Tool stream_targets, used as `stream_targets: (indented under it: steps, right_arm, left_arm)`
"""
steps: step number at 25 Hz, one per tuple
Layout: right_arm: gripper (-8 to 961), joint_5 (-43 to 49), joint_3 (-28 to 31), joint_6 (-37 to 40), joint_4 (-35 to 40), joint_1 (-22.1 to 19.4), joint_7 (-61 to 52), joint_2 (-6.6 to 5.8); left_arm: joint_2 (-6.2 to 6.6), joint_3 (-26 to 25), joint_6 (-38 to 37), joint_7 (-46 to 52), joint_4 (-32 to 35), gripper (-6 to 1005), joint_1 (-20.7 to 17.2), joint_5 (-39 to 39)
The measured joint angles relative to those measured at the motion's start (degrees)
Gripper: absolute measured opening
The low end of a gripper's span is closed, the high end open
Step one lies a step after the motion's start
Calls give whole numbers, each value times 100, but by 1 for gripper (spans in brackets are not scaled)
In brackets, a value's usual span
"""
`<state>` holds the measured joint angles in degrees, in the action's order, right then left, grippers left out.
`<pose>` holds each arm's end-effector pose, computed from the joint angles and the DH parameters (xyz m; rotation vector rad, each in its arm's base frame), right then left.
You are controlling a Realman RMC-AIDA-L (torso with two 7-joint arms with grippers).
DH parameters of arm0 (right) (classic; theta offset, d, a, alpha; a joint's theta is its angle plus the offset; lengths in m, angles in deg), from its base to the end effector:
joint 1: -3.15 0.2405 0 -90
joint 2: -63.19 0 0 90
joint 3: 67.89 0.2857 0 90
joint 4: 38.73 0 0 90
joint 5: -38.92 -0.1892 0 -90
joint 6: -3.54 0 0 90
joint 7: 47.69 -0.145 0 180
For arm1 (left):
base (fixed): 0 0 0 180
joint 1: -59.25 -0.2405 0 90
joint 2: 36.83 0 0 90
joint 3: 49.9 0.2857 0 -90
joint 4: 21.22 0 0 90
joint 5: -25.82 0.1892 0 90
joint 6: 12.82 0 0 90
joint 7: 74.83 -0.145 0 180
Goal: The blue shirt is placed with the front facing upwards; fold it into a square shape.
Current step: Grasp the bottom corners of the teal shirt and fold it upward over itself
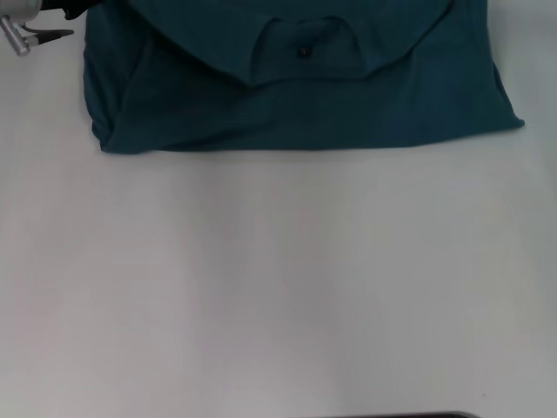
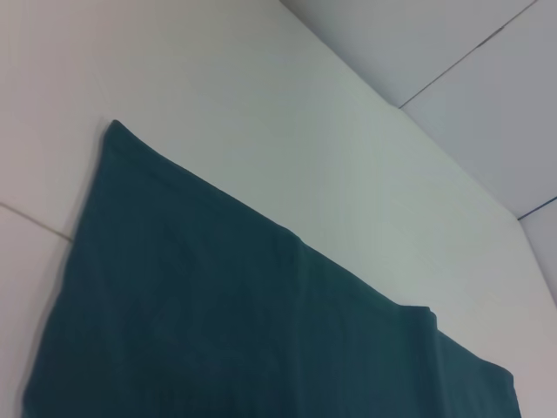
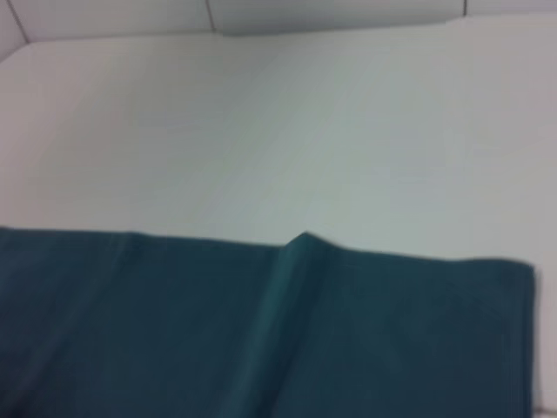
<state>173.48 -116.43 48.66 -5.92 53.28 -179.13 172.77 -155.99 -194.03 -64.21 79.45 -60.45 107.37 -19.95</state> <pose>0.2530 0.4923 0.0586 -2.0286 1.1124 0.2372 -0.2376 0.4650 0.0117 -1.7595 -1.7331 -0.6689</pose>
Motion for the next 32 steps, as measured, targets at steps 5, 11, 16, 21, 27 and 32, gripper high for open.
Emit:
stream_targets:
  steps: [5,11,16,21,27,32]
  right_arm:
    - [162,0,-51,-190,-9,82,2,-20]
    - [169,0,-323,-206,-77,122,7,11]
    - [175,171,-654,-46,-116,121,-131,18]
    - [180,342,-604,2,-96,48,-392,-16]
    - [257,372,-357,118,30,-66,-450,-128]
    - [442,383,-216,254,67,-169,-465,-189]
  left_arm:
    - [-32,36,37,5,-41,11,-5,2]
    - [-29,60,-72,-42,-31,11,-4,-40]
    - [-16,165,-202,-70,12,46,15,-63]
    - [-27,232,-103,-16,20,81,-28,-66]
    - [-36,209,-37,-3,-47,272,-83,-229]
    - [-80,240,-33,-37,-421,532,-266,-560]
